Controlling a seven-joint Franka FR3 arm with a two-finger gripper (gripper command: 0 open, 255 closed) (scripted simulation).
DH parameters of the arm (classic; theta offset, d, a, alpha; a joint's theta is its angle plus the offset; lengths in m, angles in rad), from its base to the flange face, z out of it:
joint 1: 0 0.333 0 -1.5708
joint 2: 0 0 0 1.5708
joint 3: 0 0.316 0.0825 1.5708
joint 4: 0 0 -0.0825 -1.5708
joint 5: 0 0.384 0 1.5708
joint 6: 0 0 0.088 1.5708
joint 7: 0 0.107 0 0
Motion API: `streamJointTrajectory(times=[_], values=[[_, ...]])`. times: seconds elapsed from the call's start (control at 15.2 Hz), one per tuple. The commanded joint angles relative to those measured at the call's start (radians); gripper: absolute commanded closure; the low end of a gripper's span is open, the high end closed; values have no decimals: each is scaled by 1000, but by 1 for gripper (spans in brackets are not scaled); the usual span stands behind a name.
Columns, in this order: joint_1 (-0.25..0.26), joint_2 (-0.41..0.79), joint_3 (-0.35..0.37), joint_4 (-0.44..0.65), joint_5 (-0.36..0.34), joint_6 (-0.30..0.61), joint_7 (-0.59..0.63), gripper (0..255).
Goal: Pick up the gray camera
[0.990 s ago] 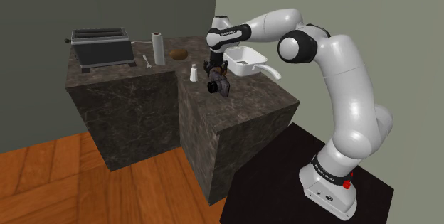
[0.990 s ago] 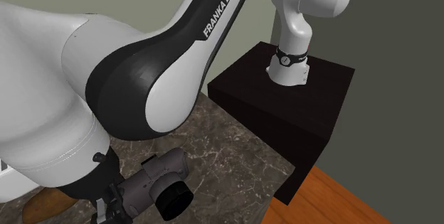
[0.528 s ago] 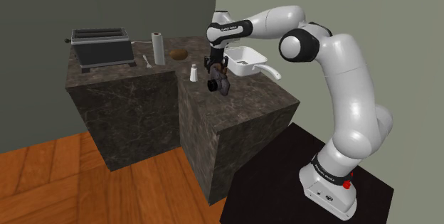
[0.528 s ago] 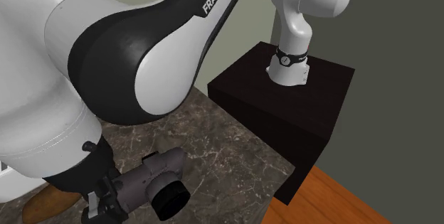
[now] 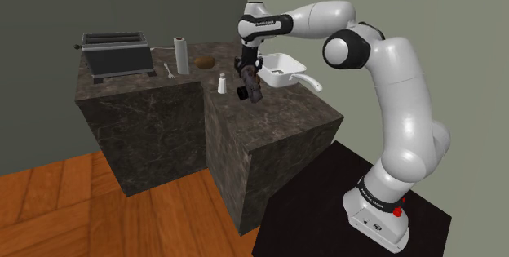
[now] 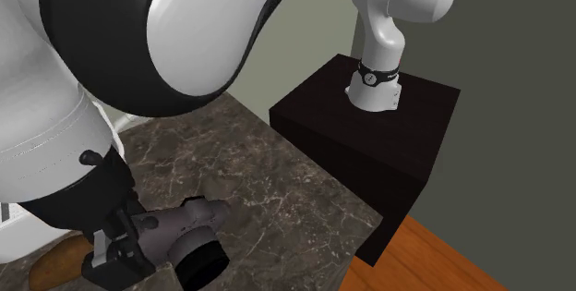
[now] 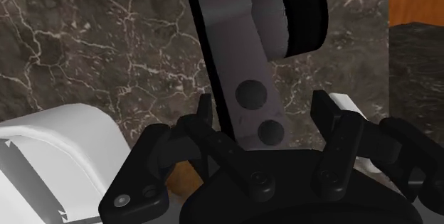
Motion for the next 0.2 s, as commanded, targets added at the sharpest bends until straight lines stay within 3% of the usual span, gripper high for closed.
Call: streamJointTrajectory(times=[0.0,0.13], values=[[0,-4,0,23,0,-26,0,255],[0,-5,0,24,0,-28,0,255]])
